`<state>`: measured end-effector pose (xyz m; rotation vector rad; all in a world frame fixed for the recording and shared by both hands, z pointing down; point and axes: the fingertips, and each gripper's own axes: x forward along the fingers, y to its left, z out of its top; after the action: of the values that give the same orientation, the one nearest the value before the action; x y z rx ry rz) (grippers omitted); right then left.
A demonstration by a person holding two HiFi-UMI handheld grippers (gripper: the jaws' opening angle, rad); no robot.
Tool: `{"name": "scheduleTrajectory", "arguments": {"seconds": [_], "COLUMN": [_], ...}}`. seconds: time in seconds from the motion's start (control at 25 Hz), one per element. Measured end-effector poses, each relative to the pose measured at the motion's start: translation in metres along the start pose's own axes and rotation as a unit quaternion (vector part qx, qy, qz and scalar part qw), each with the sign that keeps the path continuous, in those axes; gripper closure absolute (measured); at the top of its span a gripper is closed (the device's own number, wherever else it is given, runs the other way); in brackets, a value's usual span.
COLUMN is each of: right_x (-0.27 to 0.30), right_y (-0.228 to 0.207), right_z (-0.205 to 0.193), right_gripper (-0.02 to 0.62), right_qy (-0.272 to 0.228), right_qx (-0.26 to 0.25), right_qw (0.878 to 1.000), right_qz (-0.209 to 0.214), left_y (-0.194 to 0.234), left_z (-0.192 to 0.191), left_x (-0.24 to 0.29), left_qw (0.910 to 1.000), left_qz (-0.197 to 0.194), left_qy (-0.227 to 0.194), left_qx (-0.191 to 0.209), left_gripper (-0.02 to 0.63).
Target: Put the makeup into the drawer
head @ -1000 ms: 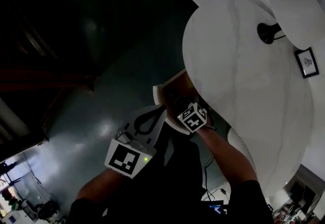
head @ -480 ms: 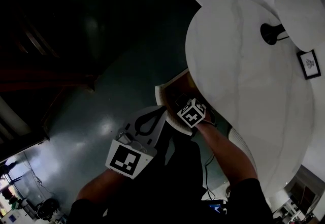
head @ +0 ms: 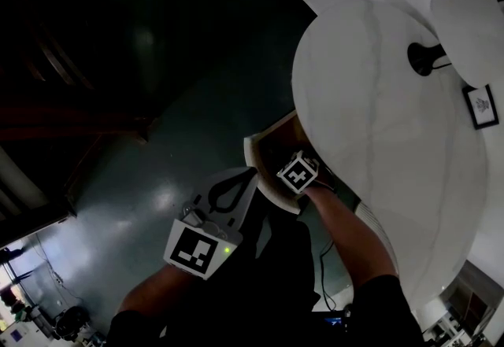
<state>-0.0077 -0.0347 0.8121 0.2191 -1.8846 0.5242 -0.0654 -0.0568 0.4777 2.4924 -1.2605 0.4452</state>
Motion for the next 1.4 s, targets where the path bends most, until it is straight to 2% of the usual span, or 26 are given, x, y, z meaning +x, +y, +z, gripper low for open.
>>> {"name": "scheduleTrajectory", "arguments": {"seconds": [0.24,0.4,0.52,0.64,0.76,1.04,1.16,1.24,1.4], "right_x": [0.004,-0.001,-0.010,-0.043,-0.084,-0.173,-0.217,-0.251,-0.323], "right_y": [0.009,0.007,0.013,0.012,0.022,0.071,0.086,0.090,0.097], "right_z": [-0.011,-0.003,-0.002,0.021,0.034,0.056,0.060,0.059,0.044], "right_gripper": [0.311,0.311,0.311,0.311,0.313,0.313,0.313,0.313,0.314], "right_qy": [0.023,0.001,-0.005,-0.058,-0.113,-0.227,-0.264,-0.296,-0.368], "right_qx": [0.025,0.001,0.014,0.022,0.049,0.104,0.104,0.109,0.140], "right_qw": [0.999,1.000,1.000,0.998,0.992,0.968,0.957,0.946,0.915], "right_qz": [0.023,0.015,0.013,-0.020,-0.033,-0.031,-0.052,-0.069,-0.087], "left_y": [0.003,0.002,0.001,-0.002,-0.005,-0.014,-0.024,-0.035,-0.069], "left_z": [0.000,0.002,0.005,0.014,0.026,0.057,0.065,0.074,0.092], "left_x": [-0.004,-0.005,-0.007,-0.014,-0.018,-0.037,-0.041,-0.041,-0.042], "left_qw": [1.0000,1.0000,1.0000,0.9999,0.9995,0.9978,0.9969,0.9961,0.9942], "left_qz": [0.003,0.001,-0.002,-0.009,-0.019,-0.046,-0.065,-0.074,-0.091], "left_qy": [-0.001,-0.004,-0.006,-0.011,-0.024,-0.045,-0.043,-0.046,-0.054], "left_qx": [-0.004,-0.001,-0.004,-0.008,-0.013,-0.013,0.006,0.017,0.018], "left_gripper": [0.597,0.597,0.597,0.597,0.597,0.597,0.597,0.597,0.597]}}
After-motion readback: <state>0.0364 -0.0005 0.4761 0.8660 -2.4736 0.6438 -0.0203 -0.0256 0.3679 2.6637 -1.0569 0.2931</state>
